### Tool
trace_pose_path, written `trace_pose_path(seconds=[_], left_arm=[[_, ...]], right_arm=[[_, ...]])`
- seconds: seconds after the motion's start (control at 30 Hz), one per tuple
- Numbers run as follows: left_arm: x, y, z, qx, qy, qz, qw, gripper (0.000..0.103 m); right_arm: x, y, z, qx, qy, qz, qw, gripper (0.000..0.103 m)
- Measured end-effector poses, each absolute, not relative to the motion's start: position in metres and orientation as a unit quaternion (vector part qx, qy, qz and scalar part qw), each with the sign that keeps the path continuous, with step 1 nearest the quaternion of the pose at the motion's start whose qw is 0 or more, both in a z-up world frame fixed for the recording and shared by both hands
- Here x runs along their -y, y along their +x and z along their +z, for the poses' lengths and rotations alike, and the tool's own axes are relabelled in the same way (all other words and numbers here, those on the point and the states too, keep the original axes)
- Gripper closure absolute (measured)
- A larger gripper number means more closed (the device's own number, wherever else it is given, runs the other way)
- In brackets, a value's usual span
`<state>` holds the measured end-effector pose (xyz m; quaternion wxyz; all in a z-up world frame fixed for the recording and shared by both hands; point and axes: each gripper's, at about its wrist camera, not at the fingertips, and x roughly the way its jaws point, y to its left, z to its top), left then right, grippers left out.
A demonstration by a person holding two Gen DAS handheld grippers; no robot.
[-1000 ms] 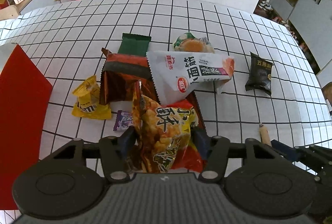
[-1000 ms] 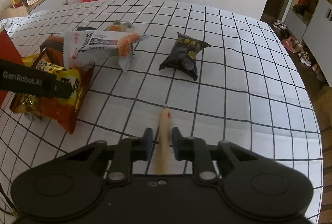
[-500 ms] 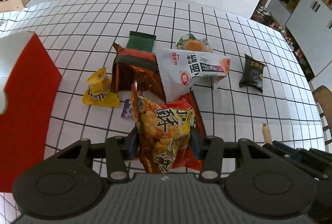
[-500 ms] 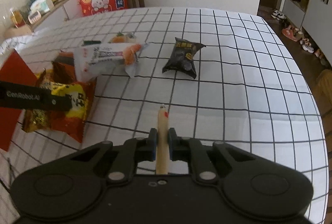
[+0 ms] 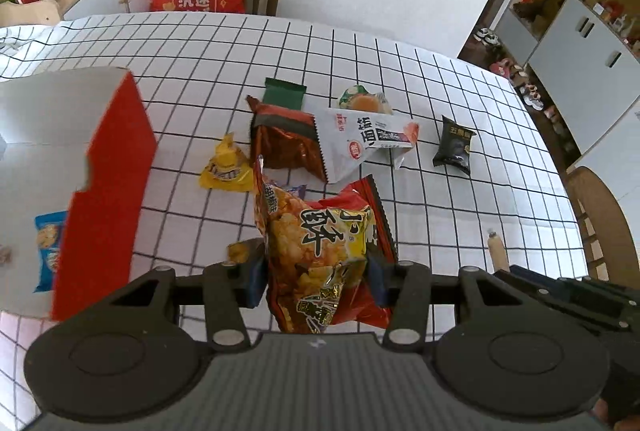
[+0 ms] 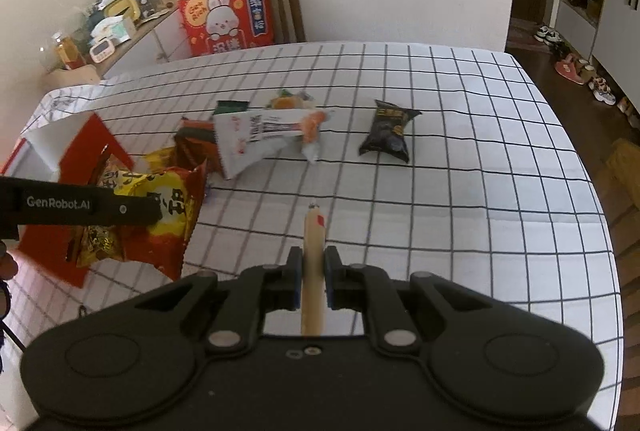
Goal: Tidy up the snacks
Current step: 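Carry the chip bag and stick into the red box and open both tools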
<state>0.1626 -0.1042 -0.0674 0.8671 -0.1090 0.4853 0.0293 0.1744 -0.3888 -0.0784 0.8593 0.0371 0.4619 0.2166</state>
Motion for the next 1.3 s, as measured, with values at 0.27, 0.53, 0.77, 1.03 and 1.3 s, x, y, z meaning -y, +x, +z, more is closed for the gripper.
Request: trace_pose_path(seconds=[0.27, 0.53, 0.77, 1.03, 1.3], left_arm=[[0.071, 0.132, -0.042, -0.476, -0.113, 0.033, 0.872, 0.055], [0.035, 0.107, -0.019, -0.464, -0.108, 0.043, 0.878, 0.055], [-0.008, 0.093, -0.005, -0.448, -0.114, 0.065, 0.884, 0.055], [-0.060, 0.080, 0.003, -0.438, -0.121, 0.096, 0.885, 0.055], [-0.115, 0.073, 0.004, -0.434, -0.126, 0.125, 0.883, 0.055]], right_arm=[[0.362, 0.152, -0.047, -0.450, 0.042, 0.243, 0.858, 0.093], [0.324, 0.136, -0.020, -0.432, 0.046, 0.278, 0.857, 0.093], [0.279, 0.129, -0.003, -0.421, 0.041, 0.308, 0.852, 0.093], [0.217, 0.123, 0.010, -0.413, 0.027, 0.337, 0.846, 0.093], [0.160, 0.121, 0.015, -0.410, 0.014, 0.352, 0.841, 0.093]])
